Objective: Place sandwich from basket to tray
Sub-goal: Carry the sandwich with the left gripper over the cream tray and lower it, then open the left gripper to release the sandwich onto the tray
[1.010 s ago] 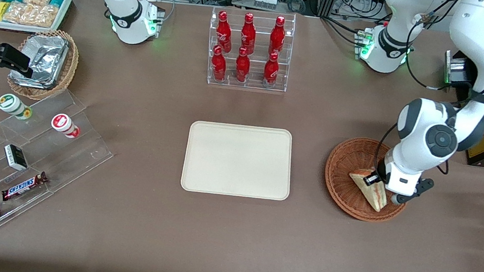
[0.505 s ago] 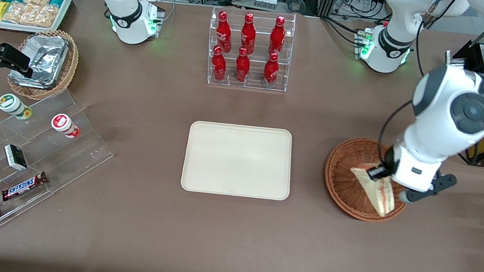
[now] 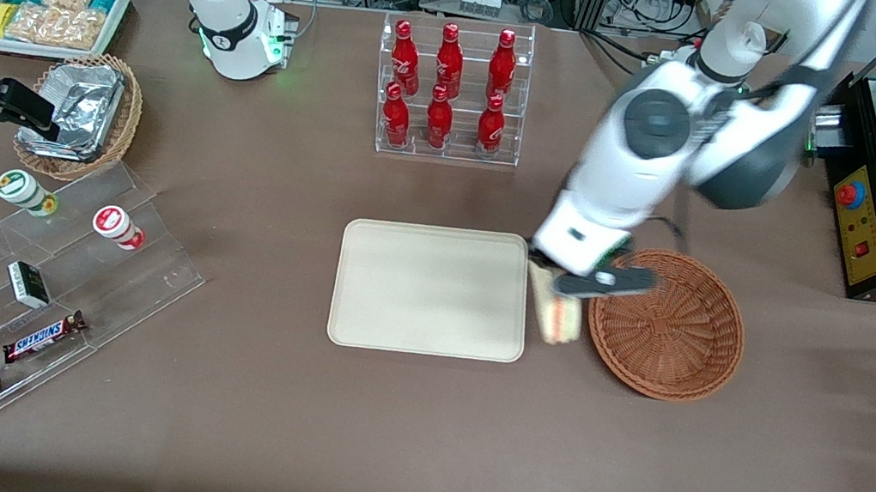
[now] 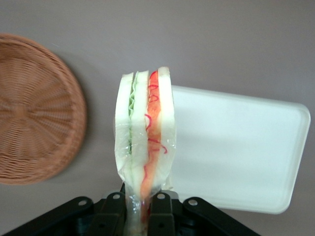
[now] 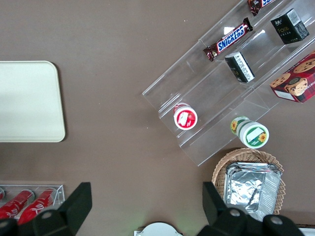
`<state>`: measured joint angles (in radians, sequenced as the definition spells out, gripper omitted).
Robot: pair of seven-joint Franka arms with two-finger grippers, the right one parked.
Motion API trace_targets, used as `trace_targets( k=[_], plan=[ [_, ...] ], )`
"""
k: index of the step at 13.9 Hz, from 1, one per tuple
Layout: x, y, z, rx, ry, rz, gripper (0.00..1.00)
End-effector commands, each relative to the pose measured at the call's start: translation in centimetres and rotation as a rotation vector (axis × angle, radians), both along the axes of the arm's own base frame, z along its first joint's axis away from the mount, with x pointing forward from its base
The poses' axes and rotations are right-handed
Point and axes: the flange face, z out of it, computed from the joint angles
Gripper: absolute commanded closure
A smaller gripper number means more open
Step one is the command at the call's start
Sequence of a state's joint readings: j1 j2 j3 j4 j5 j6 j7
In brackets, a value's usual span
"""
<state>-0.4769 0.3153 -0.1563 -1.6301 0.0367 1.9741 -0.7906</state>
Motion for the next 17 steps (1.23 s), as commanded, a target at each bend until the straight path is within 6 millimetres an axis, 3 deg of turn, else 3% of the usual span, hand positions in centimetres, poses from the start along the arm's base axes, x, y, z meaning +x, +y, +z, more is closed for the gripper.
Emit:
trace_targets(
  k=[1,2,4,6,9,11,13,17],
  plan=[
    [0.8,-5.8,-4.4,0.009,0.019,-0.06,1.0],
    [0.2,-8.0,-5.4,0.014,0.016,-0.095,1.0],
    [0.0,-9.6,-8.4,0.032,0.024,-0.122,1.0],
    [-2.0,-13.2,-11.1,0.01,-0.004,-0.178,1.0],
    [-2.2,-14.5,-14.9,-0.001,-0.01,-0.169,1.0],
    [-4.3,-16.7,-16.3,0.016,-0.013,-0.197,1.0],
    [-4.3,-17.0,-18.3,0.031,-0.005,-0.189,1.0],
    [-4.8,-17.6,-20.0,0.027,-0.001,-0.181,1.0]
  ],
)
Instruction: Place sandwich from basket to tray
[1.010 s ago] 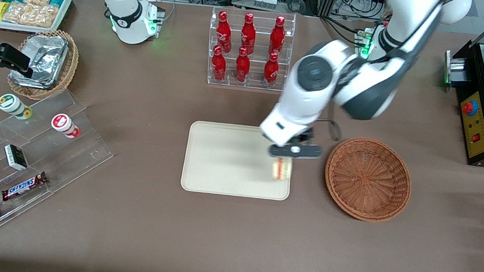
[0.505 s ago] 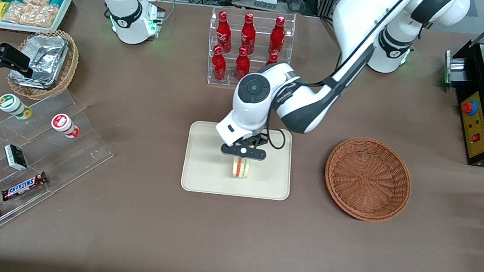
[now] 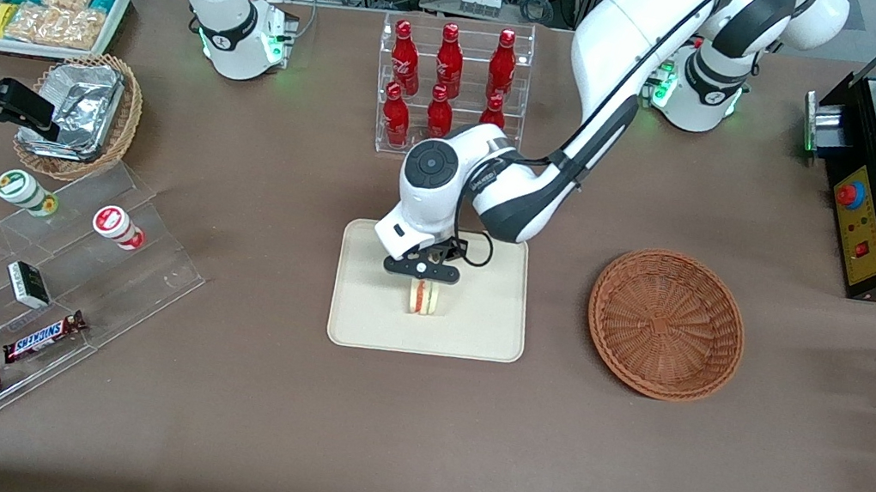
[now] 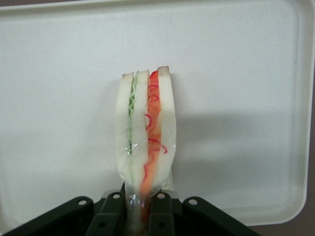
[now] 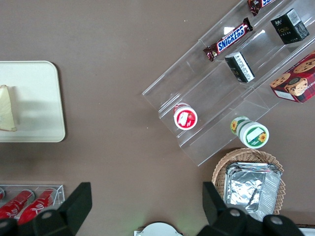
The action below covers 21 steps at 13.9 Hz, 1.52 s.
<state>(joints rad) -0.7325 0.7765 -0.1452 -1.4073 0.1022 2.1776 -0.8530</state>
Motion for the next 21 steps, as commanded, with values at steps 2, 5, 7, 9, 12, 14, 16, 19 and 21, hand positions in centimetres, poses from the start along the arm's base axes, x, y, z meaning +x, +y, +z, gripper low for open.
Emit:
trace_targets(
  k=[2,5,7,9,12,14,16,19,21],
  plan=[
    [0.0,-0.9,-0.6,0.009,-0.024,0.011,1.0],
    [0.1,-0.9,0.0,0.004,-0.029,0.064,0.0],
    [0.3,-1.0,1.9,-0.012,-0.043,0.102,0.0],
    [0.4,-0.9,4.8,-0.034,-0.064,0.123,0.0],
    [1.6,1.2,10.5,-0.015,-0.088,0.201,0.0],
    [3.2,4.6,16.1,0.009,-0.128,0.237,0.0],
    [5.3,9.3,21.3,0.016,-0.141,0.313,0.0],
    [8.2,17.7,25.7,0.058,-0.135,0.421,0.0],
    [9.0,23.4,28.2,0.085,-0.124,0.4,0.0]
  ],
)
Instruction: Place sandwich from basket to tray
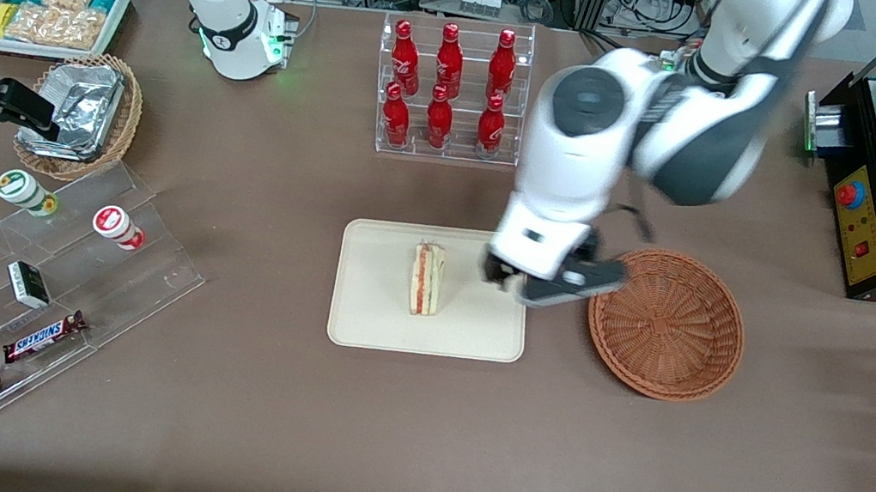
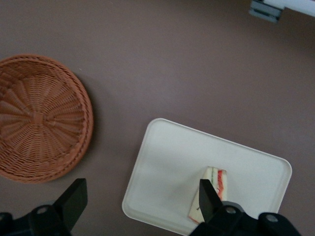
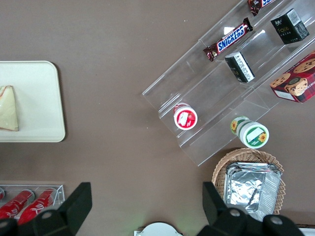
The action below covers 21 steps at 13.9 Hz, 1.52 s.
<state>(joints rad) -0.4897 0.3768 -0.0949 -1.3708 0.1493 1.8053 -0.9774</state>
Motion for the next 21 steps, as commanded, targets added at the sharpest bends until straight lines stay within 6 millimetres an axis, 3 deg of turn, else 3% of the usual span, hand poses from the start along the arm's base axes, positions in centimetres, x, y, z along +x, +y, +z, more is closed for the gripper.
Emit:
trace_targets(
  k=[1,3,10,13,21],
  plan=[
    [-0.4,6.7,2.4,0.04,0.03,-0.038,0.0],
    [-0.5,11.3,3.9,0.044,0.042,-0.096,0.0],
    [-2.6,24.2,8.8,-0.015,0.11,-0.264,0.0],
    [-3.5,27.8,10.2,-0.036,0.136,-0.332,0.0],
    [-2.6,32.3,11.2,-0.037,0.123,-0.351,0.0]
  ],
)
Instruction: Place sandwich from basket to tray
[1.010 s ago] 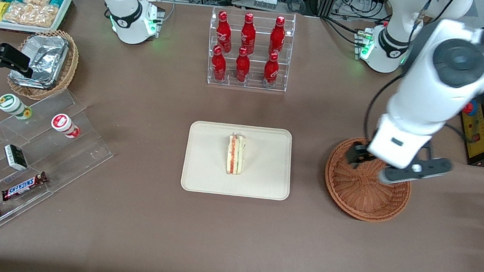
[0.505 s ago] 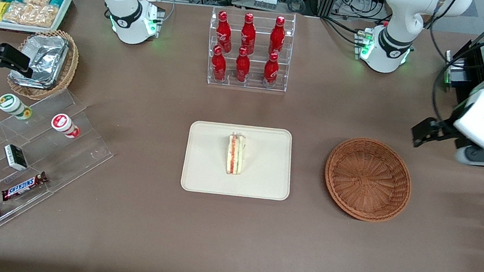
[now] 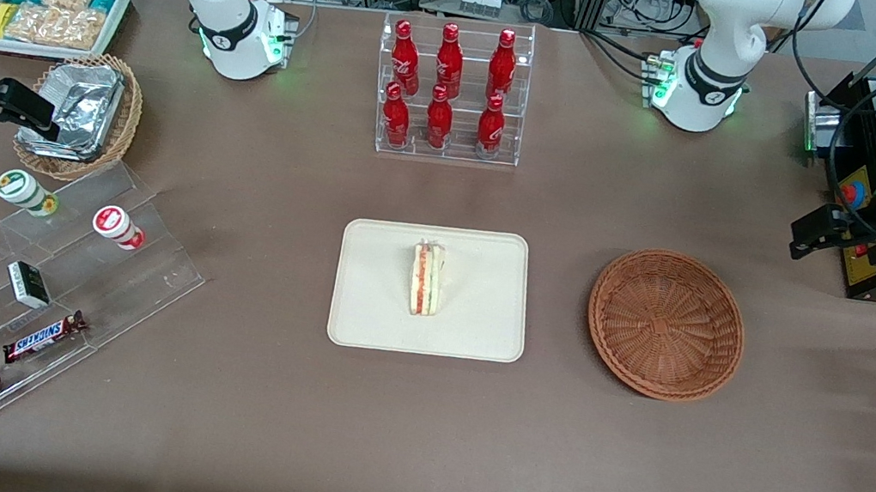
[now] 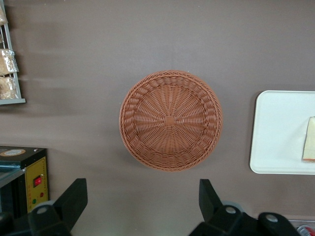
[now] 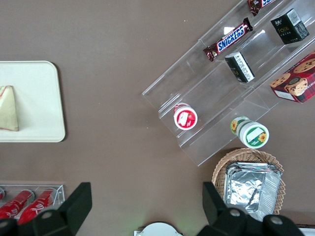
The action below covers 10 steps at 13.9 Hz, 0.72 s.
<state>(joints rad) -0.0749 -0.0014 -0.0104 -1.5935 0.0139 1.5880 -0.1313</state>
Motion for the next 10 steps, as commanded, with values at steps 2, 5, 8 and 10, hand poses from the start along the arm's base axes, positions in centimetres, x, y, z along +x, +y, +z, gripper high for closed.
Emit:
trace_targets(
  k=[2,5,8,10],
  plan=[
    [0.2,1.8,0.5,-0.01,-0.004,-0.023,0.0],
    [1.0,3.5,-0.1,-0.013,0.003,0.011,0.0],
    [1.0,3.5,-0.1,-0.013,0.002,0.017,0.0],
    [0.9,2.9,0.0,-0.013,0.002,0.007,0.0]
  ],
)
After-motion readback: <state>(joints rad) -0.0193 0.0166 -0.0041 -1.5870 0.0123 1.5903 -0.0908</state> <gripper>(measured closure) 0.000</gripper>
